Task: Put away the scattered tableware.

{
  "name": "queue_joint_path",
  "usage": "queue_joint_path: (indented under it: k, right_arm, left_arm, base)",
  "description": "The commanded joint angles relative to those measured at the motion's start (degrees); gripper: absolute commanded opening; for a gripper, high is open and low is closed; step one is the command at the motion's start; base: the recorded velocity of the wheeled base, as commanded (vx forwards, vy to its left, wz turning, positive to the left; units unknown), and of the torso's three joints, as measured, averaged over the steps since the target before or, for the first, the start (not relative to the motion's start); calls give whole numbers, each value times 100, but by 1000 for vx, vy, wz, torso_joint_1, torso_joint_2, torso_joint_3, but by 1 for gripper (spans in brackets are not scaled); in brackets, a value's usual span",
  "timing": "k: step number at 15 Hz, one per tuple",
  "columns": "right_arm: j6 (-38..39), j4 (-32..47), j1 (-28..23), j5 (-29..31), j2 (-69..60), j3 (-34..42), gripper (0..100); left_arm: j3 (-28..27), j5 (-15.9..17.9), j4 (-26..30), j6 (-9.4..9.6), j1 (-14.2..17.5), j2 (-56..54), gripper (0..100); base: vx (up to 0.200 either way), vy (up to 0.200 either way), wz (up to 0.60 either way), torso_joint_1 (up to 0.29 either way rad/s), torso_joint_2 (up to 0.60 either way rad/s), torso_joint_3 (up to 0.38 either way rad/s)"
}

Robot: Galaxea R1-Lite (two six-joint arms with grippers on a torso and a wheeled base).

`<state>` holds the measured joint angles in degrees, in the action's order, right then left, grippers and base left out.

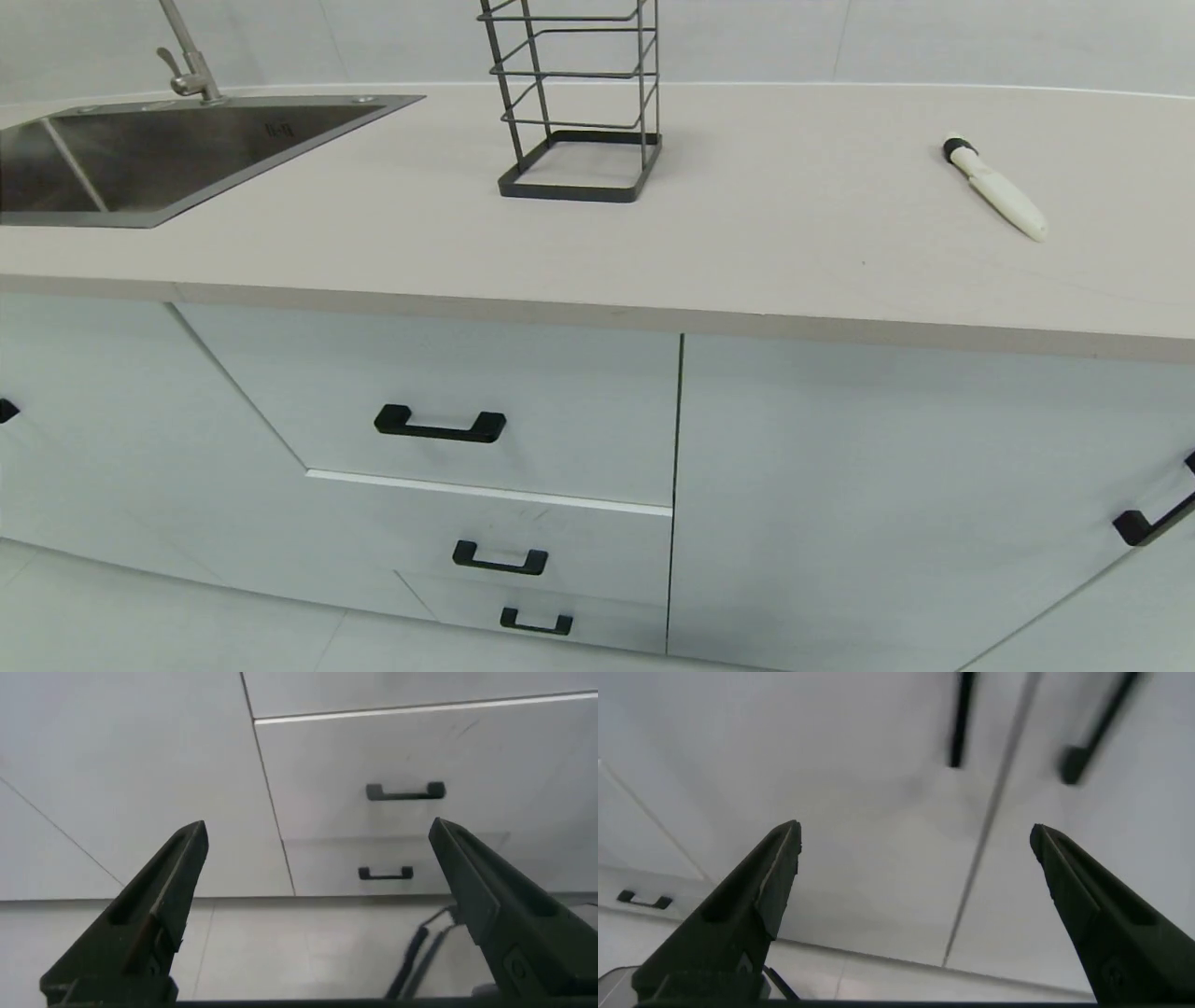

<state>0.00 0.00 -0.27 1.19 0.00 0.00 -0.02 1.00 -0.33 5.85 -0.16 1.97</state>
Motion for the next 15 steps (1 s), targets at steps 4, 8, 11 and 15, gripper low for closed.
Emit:
queue_joint_path:
  k: [4,8,11,15]
  right_arm:
    - [0,0,0,4,9,0,100]
    - [0,0,0,4,0,0,100]
    - [0,0,0,4,0,0,100]
    - [0,0,0,4,0,0,100]
  left_arm:
    - [2,-118,24,-137,25,-197,100]
    - [2,-118,24,-295,25,-197,100]
    - [2,-135,33,-339,25,-197,100]
    - [2,-188,42,-655,25,-197,100]
  base:
    - [0,0,-150,2,2,-1]
    - [0,0,-150,-1,2,1]
    - [0,0,0,0,0,0]
    - [0,0,0,0,0,0]
